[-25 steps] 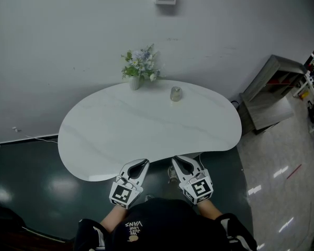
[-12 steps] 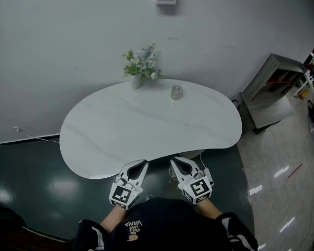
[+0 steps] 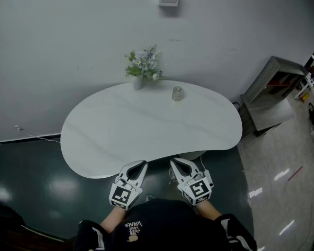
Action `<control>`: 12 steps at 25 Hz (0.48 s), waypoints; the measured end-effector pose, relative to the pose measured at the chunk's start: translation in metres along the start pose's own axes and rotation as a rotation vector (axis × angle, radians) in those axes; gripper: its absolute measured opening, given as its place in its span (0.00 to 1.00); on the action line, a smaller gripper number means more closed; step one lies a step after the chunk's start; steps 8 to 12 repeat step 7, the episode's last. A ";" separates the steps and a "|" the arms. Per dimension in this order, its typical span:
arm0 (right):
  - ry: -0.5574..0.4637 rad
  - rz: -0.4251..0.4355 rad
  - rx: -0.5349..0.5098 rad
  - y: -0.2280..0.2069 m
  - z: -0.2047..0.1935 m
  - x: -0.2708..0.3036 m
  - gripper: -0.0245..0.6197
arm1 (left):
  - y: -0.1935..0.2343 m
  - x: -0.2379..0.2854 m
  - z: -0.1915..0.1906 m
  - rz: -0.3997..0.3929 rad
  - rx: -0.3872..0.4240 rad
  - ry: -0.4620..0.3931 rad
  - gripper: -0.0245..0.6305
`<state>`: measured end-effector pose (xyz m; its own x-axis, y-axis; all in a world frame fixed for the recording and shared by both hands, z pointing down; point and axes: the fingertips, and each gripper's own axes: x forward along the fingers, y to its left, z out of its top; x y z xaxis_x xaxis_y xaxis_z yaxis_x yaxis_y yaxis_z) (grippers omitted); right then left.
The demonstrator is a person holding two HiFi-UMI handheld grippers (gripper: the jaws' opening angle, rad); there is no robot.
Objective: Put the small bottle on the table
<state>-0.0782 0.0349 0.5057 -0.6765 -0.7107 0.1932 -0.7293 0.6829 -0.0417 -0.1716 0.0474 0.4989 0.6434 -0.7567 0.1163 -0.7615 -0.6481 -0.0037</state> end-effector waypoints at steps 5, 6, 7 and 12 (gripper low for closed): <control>-0.002 0.005 -0.005 -0.001 0.001 0.001 0.11 | -0.001 0.002 0.003 -0.002 -0.008 -0.006 0.08; -0.002 0.006 -0.005 -0.001 0.001 0.001 0.11 | -0.002 0.002 0.002 -0.002 -0.008 -0.005 0.08; -0.003 0.007 -0.005 -0.001 0.001 0.001 0.11 | -0.002 0.002 0.002 -0.002 -0.008 -0.003 0.08; -0.003 0.007 -0.005 -0.001 0.001 0.001 0.11 | -0.002 0.002 0.002 -0.002 -0.008 -0.003 0.08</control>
